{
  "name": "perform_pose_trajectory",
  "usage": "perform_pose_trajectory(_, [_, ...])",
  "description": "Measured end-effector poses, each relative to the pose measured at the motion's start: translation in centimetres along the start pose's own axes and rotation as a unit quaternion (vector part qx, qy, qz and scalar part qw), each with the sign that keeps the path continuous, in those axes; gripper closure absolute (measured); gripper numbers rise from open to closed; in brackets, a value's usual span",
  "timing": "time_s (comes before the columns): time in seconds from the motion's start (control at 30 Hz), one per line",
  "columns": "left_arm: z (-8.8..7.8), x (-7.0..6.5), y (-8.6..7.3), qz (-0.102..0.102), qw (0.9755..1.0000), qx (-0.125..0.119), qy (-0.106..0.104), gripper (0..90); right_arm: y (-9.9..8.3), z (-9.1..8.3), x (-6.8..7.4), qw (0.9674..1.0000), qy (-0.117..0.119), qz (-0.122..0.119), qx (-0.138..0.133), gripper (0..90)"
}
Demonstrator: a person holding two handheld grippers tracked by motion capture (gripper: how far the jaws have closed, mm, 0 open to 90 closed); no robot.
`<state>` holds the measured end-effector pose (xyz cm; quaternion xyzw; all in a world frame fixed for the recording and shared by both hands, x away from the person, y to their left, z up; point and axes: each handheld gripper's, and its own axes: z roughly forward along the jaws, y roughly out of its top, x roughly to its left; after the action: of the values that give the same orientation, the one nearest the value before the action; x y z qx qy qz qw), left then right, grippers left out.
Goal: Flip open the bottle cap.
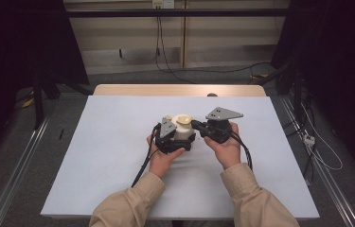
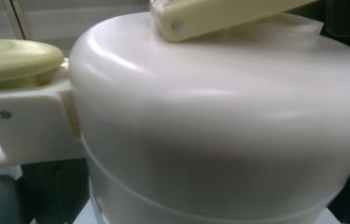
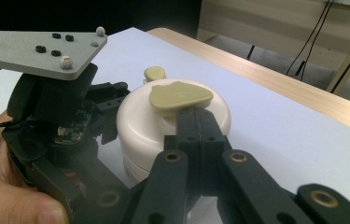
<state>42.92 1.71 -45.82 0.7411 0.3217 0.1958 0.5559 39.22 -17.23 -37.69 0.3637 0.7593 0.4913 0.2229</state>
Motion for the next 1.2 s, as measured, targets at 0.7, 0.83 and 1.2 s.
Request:
perform_pose_trajectory(0.7, [0.01,-0.02,0.0,-0.002,1.0,-0.001,0.001,5.1,0.54,0.12,0.08,0.9999,-0.008,-0.008,-0.003,90.0])
perform_pose_trajectory(0.83, [0.04,-0.04,-0.01,-0.004,1.0,-0.003,0.001,5.1,0.63,0.14,0.03,1.0,-0.006,-0.004,-0.004,90.0])
perform_pose_trajectory(1.2, [0.04,-0.05,-0.01,-0.004,1.0,-0.003,0.001,5.1,0.77,0.2,0.05,0.9999,-0.006,-0.006,-0.007,90.0])
